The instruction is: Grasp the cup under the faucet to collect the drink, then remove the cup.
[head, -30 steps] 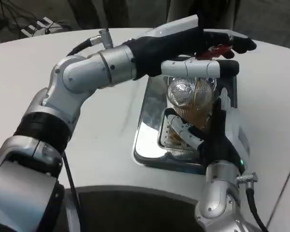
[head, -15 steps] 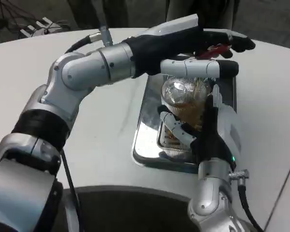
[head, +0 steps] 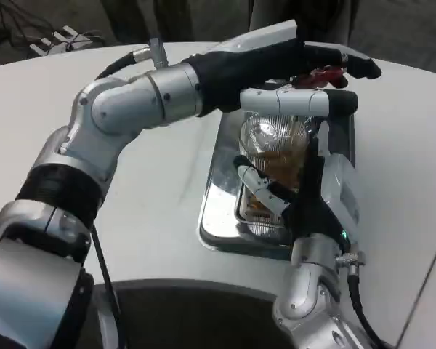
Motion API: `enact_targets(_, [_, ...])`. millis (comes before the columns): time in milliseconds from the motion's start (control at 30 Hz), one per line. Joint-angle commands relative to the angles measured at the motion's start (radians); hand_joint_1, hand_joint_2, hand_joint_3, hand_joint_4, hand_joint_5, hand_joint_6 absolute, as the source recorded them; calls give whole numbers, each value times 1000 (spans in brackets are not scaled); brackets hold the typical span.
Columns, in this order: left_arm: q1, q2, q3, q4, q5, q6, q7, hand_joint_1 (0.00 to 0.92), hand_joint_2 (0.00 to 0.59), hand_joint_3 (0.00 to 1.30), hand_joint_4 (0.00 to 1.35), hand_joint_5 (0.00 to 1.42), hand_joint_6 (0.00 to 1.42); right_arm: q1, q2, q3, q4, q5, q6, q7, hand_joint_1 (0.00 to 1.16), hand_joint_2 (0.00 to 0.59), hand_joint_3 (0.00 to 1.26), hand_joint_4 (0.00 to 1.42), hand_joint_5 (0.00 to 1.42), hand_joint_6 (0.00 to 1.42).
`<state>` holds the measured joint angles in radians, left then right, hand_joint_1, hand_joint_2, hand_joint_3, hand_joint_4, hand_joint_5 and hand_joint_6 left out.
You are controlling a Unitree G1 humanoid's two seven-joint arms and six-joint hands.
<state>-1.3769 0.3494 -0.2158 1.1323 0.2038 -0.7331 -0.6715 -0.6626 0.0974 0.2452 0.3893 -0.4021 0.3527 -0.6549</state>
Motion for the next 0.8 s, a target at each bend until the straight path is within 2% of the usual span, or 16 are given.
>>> enact_targets(33, [29,18,0,-6,13,11,-8,0,0,274,179,224,112,-65,157,-10,45,15,-29,-86,653,217,93,249,294,166])
enact_targets(167, [45,18,29,-19,-17,1,-8,0,0,280,195,237,112,-80,171,-19,89,29,-77,-141,690,224,189,366,417,224])
enact_targets(367, [82,18,102,-62,-100,-8,-31,0,0,329,258,311,139,-84,182,-28,128,55,-146,-208,736,228,336,519,531,291])
enact_targets(467, [108,8,161,-103,-180,-10,-45,0,0,356,282,337,157,-76,184,-28,136,66,-172,-230,777,224,449,631,615,348])
enact_targets(600, [132,-3,214,-157,-261,4,-60,0,0,375,315,385,194,-63,179,-24,128,71,-181,-244,782,220,522,695,675,392])
enact_targets(800, [152,-8,246,-209,-317,11,-69,0,4,410,365,431,215,-50,176,-18,117,77,-190,-258,790,207,574,756,730,423])
